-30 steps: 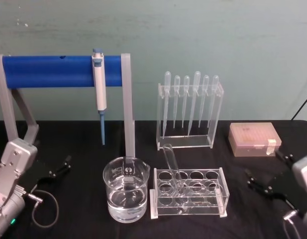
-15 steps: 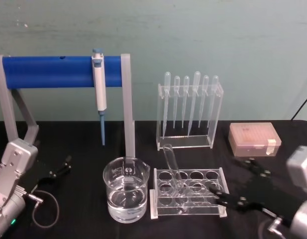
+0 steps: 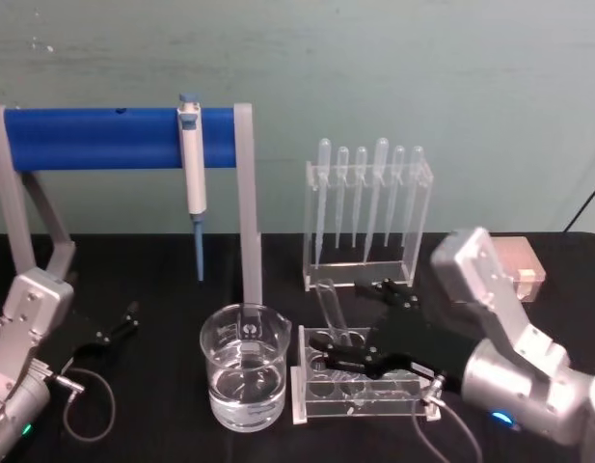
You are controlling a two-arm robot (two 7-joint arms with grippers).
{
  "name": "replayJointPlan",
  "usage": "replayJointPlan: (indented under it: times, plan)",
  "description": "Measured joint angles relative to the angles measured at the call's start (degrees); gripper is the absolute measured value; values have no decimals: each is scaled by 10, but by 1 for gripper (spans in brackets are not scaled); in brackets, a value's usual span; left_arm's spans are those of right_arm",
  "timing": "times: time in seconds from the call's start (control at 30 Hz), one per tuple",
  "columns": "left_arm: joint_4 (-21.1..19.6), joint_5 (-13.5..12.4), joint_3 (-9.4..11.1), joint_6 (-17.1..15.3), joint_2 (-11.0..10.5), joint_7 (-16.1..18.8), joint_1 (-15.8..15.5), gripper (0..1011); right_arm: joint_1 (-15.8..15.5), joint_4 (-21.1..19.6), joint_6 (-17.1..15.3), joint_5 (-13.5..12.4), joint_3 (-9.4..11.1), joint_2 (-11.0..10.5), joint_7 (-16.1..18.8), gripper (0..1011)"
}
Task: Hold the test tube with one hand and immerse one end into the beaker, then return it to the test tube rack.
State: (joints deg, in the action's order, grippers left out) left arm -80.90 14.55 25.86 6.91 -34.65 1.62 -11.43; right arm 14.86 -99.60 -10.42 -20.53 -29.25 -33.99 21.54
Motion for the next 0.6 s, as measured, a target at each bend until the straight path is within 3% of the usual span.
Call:
replayJointPlan:
  times: [0.23, 0.6]
  plan:
    - [0, 0, 0, 0, 0, 0, 0, 1000, 40, 34, -34, 29, -17, 31, 6, 1002]
    - [0, 0, 0, 0, 0, 0, 0, 1000, 56, 57, -67, 38, -11, 51, 23, 1000]
